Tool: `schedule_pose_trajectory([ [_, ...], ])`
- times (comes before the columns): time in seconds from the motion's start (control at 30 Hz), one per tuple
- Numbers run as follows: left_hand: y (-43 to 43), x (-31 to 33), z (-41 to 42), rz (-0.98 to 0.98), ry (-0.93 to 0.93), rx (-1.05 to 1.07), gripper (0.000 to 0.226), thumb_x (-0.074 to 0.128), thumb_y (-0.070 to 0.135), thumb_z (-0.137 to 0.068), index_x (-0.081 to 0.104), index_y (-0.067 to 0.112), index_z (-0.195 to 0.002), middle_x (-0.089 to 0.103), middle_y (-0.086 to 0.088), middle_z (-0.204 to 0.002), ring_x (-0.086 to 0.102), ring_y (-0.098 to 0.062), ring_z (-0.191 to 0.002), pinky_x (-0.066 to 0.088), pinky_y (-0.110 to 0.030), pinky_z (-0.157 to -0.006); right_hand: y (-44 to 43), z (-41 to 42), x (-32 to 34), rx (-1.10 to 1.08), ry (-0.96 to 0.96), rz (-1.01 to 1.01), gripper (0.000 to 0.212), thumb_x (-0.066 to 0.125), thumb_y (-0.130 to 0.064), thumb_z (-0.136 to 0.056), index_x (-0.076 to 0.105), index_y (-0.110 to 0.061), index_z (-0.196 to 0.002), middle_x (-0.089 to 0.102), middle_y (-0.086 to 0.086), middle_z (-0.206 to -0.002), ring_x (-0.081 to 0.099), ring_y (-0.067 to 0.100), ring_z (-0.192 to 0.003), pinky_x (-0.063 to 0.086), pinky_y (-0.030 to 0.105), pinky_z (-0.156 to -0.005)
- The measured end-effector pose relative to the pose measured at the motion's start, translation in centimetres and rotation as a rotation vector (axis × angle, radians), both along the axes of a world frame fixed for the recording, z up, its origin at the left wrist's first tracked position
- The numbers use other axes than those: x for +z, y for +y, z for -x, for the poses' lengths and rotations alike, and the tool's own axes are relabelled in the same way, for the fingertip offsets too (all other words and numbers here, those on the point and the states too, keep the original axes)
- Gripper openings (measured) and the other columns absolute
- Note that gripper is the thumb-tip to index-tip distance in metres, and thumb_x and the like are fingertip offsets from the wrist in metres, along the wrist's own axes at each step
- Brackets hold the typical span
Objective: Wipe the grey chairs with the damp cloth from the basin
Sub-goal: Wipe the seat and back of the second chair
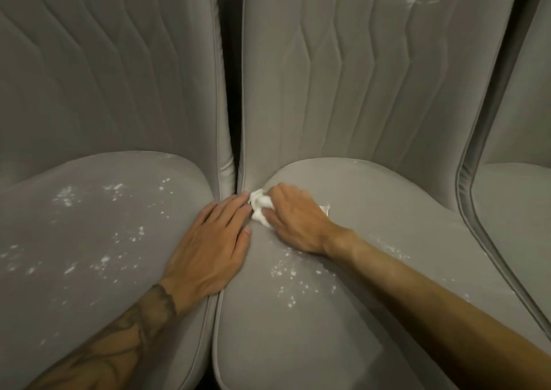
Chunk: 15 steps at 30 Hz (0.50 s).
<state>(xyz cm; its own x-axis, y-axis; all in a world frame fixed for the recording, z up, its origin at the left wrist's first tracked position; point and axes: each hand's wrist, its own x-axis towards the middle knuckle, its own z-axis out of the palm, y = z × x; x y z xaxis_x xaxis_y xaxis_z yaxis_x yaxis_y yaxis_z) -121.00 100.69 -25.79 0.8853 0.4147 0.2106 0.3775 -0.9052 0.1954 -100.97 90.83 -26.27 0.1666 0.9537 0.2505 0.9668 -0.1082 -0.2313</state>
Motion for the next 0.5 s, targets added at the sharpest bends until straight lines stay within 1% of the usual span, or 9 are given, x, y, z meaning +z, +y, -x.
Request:
schedule_pose_trajectory([
  [0.07,0.0,0.0,0.1,0.011,-0.002,0.001,0.053,0.03,0.036,-0.106,0.046,0.018,-0.154,0.039,0.003,-0.165,0.037,-0.013,-0.15,0.025,-0.039,-0.127,-0.1,-0.8,0.3,0.009,0.026,0.034,0.027,0.036,-0.041,-0.102,0.047,-0.017,-0.106,0.052,0.008,-0.104,0.048,0.029,-0.091,0.028,0.038,-0.077],
  [0.17,-0.3,-0.1,0.1,0.009,0.003,0.009,0.053,0.028,0.038,-0.107,0.049,0.018,-0.15,0.039,0.002,-0.166,0.036,-0.013,-0.151,0.022,-0.037,-0.129,2.2,-2.4,1.3,-0.154,0.043,0.101,0.029,0.039,-0.036,-0.105,0.05,-0.011,-0.114,0.052,0.013,-0.116,0.048,0.033,-0.106,0.032,0.043,-0.089],
  [0.2,-0.3,-0.1,0.0,0.013,0.0,0.009,0.052,0.028,0.038,-0.106,0.049,0.018,-0.15,0.039,0.002,-0.166,0.036,-0.013,-0.151,0.022,-0.037,-0.129,2.8,-2.2,1.5,-0.188,0.047,0.103,0.031,0.039,-0.036,-0.105,0.05,-0.01,-0.117,0.051,0.013,-0.118,0.047,0.033,-0.109,0.033,0.043,-0.091],
  [0.23,-0.3,-0.2,0.0,0.019,-0.011,0.006,0.051,0.03,0.036,-0.106,0.049,0.017,-0.15,0.04,0.001,-0.165,0.037,-0.013,-0.15,0.022,-0.036,-0.129,2.9,-1.6,1.4,-0.19,0.054,0.088,0.031,0.039,-0.036,-0.105,0.051,-0.01,-0.117,0.051,0.013,-0.118,0.047,0.033,-0.108,0.034,0.044,-0.091],
  [0.3,-0.3,-0.3,-0.1,0.046,-0.041,-0.009,0.05,0.035,0.031,-0.105,0.048,0.016,-0.15,0.044,-0.001,-0.162,0.041,-0.015,-0.148,0.024,-0.037,-0.128,1.7,0.5,0.9,-0.084,0.074,0.052,0.028,0.04,-0.037,-0.103,0.049,-0.012,-0.112,0.052,0.011,-0.112,0.047,0.031,-0.1,0.035,0.044,-0.087],
  [0.37,-0.2,-0.3,-0.2,0.058,-0.053,-0.019,0.046,0.036,0.03,-0.103,0.052,0.016,-0.144,0.046,-0.003,-0.16,0.044,-0.018,-0.147,0.024,-0.038,-0.128,-0.5,1.7,0.5,0.039,0.115,0.061,0.024,0.038,-0.041,-0.102,0.046,-0.019,-0.104,0.051,0.005,-0.104,0.045,0.025,-0.091,0.034,0.042,-0.082],
  [0.4,-0.2,-0.3,-0.2,0.053,-0.052,-0.018,0.044,0.035,0.031,-0.103,0.053,0.016,-0.14,0.046,-0.003,-0.16,0.044,-0.018,-0.147,0.024,-0.038,-0.128,-1.0,1.4,0.6,0.062,0.117,0.075,0.023,0.037,-0.042,-0.103,0.045,-0.02,-0.103,0.051,0.004,-0.103,0.045,0.023,-0.089,0.034,0.042,-0.082],
  [0.43,-0.2,-0.3,-0.2,0.048,-0.05,-0.017,0.044,0.034,0.032,-0.103,0.053,0.016,-0.139,0.046,-0.003,-0.16,0.044,-0.018,-0.147,0.023,-0.038,-0.128,-1.0,0.7,1.0,0.051,0.1,0.088,0.023,0.037,-0.041,-0.104,0.045,-0.019,-0.104,0.051,0.004,-0.105,0.046,0.024,-0.091,0.034,0.042,-0.083],
  [0.5,-0.3,-0.2,-0.1,0.029,-0.05,-0.012,0.046,0.031,0.034,-0.104,0.054,0.013,-0.138,0.048,-0.005,-0.159,0.046,-0.02,-0.145,0.024,-0.038,-0.127,0.1,-0.8,1.8,-0.062,0.042,0.121,0.027,0.038,-0.037,-0.105,0.048,-0.014,-0.112,0.052,0.009,-0.113,0.048,0.029,-0.1,0.034,0.042,-0.088],
])
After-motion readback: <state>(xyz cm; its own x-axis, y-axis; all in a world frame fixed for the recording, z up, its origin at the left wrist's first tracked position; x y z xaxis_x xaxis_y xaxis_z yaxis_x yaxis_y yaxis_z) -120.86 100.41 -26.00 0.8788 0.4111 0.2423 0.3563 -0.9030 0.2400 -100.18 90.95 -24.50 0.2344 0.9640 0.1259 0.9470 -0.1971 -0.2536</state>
